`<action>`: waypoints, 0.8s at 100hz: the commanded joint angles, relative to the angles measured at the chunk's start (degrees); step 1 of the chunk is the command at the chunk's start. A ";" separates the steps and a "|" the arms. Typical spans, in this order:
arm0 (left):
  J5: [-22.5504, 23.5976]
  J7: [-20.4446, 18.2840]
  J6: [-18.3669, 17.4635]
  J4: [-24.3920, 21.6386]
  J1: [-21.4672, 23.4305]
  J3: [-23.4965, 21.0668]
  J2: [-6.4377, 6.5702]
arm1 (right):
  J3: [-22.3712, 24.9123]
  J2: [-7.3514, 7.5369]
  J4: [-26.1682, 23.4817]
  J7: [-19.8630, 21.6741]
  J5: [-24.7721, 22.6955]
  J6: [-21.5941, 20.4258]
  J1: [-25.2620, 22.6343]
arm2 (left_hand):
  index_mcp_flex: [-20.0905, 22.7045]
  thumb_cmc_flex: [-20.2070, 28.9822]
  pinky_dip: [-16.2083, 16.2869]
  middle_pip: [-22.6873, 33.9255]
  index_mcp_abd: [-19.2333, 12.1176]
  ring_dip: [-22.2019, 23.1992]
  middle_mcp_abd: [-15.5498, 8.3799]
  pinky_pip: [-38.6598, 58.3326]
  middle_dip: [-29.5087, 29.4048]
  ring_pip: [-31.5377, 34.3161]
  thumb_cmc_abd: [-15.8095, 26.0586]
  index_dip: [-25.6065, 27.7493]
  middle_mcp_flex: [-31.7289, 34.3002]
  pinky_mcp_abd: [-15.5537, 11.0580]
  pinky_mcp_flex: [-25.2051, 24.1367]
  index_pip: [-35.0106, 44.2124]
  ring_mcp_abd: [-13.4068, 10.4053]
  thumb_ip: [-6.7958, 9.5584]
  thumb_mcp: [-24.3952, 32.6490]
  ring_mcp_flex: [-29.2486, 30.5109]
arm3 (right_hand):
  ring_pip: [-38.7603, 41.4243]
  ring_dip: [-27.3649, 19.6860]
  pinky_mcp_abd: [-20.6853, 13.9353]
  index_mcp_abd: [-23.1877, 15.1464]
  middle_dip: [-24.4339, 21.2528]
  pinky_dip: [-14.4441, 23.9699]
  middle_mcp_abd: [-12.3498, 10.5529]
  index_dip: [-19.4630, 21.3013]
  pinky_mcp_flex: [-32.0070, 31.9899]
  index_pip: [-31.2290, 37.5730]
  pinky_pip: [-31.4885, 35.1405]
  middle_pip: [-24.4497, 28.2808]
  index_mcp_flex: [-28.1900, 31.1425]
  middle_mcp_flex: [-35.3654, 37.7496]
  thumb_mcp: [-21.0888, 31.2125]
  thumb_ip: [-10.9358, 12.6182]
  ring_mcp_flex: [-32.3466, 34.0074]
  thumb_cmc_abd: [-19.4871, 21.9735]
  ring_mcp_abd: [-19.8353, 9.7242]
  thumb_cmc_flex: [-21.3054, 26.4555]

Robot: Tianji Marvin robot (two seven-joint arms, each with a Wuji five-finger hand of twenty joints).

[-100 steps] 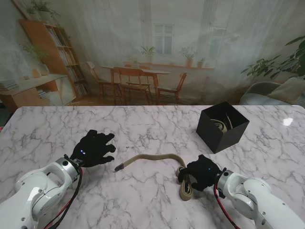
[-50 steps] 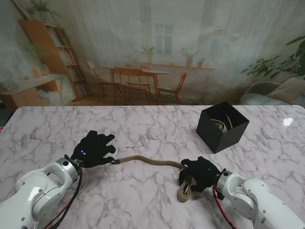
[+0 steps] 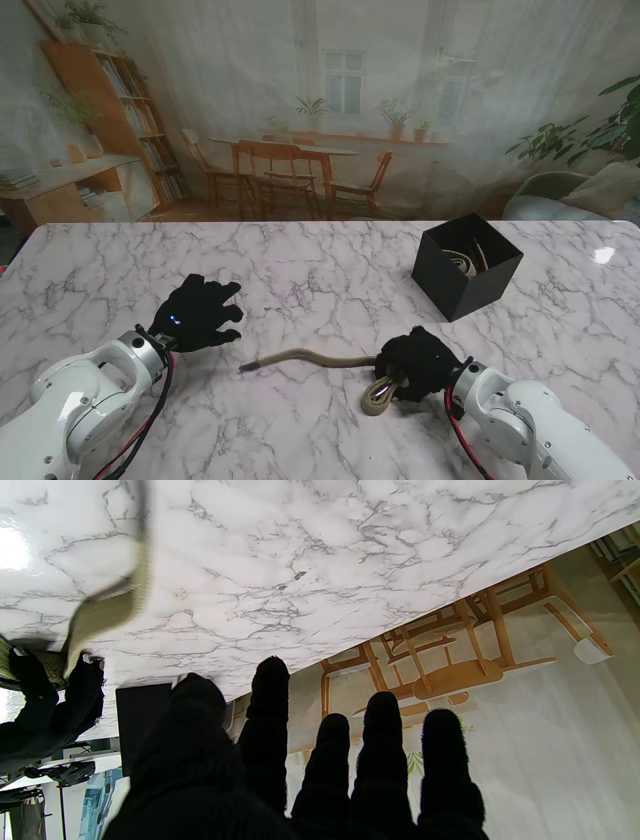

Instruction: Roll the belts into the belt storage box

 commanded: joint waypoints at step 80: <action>-0.20 -0.20 -0.45 -1.24 -0.01 0.45 -0.14 | -3.86 -0.54 6.93 -14.08 -3.29 -1.34 2.67 | 0.21 -0.71 0.34 -1.42 0.76 -0.48 0.57 -1.66 -0.45 -1.59 1.96 0.70 -0.24 1.80 -0.73 -0.88 1.03 -1.23 -0.49 0.14 | 13.67 12.30 -2.80 -8.73 9.51 2.05 -9.23 1.93 13.37 -19.28 10.82 13.63 -27.70 40.54 6.24 11.60 31.58 14.30 -6.43 6.32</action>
